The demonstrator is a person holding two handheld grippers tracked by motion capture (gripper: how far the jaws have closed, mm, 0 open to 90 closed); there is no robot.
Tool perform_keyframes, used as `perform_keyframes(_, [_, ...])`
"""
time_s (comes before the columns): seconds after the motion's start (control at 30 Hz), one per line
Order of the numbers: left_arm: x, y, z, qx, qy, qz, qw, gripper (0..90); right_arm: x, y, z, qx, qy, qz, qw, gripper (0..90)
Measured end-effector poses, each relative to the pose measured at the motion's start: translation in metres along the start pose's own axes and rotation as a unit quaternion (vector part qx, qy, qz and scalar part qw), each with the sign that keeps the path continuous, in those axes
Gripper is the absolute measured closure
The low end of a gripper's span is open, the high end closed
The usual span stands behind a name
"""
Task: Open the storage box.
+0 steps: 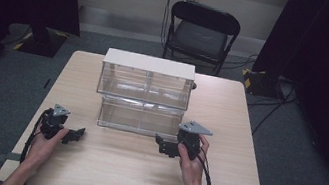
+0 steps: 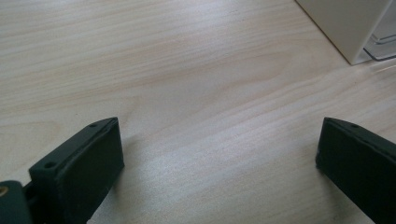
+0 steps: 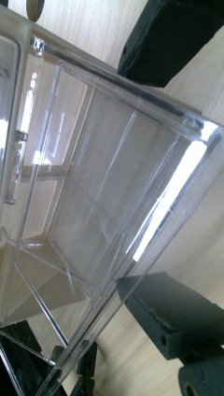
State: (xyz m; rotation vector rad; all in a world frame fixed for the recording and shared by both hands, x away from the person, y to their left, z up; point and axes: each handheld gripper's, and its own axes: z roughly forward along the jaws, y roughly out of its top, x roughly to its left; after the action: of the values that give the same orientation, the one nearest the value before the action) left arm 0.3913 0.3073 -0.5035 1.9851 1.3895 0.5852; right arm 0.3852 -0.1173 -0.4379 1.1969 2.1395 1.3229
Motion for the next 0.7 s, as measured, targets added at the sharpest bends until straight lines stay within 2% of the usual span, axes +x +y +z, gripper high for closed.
perform_keyframes(0.7, [0.0, 0.0, 0.0, 0.0, 0.0, 0.0, 1.0, 0.3, -0.0026, 0.0078, 0.0009, -0.008, -0.008, -0.002, 0.9999, 2.8])
